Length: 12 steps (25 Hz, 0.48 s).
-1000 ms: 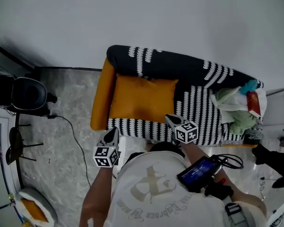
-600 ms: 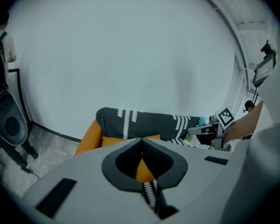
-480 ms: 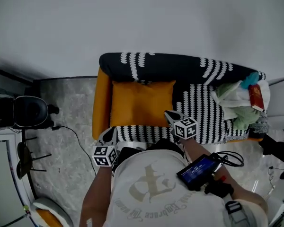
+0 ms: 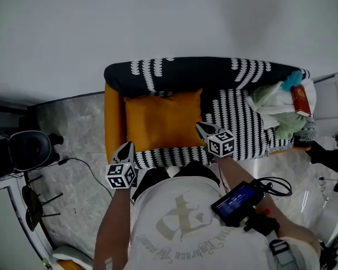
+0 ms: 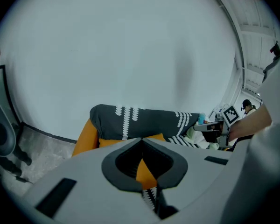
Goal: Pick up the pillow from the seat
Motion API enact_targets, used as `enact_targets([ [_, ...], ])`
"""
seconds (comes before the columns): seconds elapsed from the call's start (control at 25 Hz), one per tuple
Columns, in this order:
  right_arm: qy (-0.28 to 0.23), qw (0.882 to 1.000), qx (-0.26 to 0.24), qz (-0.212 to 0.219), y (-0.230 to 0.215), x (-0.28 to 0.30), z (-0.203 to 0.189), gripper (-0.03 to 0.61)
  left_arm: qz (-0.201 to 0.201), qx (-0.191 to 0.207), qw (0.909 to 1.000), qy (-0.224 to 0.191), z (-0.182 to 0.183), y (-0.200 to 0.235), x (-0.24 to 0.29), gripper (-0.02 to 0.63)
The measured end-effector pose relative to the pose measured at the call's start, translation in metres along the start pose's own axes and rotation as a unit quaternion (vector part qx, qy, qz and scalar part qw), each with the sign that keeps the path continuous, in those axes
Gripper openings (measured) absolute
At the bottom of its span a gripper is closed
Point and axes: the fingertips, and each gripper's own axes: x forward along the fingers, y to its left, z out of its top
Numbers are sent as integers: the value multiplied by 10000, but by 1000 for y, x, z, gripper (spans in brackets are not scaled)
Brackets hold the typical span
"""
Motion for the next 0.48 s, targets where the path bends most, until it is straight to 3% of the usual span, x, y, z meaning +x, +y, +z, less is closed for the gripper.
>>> enact_targets([
  [0.48,-85,9942,646,-856,-53,41,10,15,-234,-140,9978,596,-3,65,89,11],
])
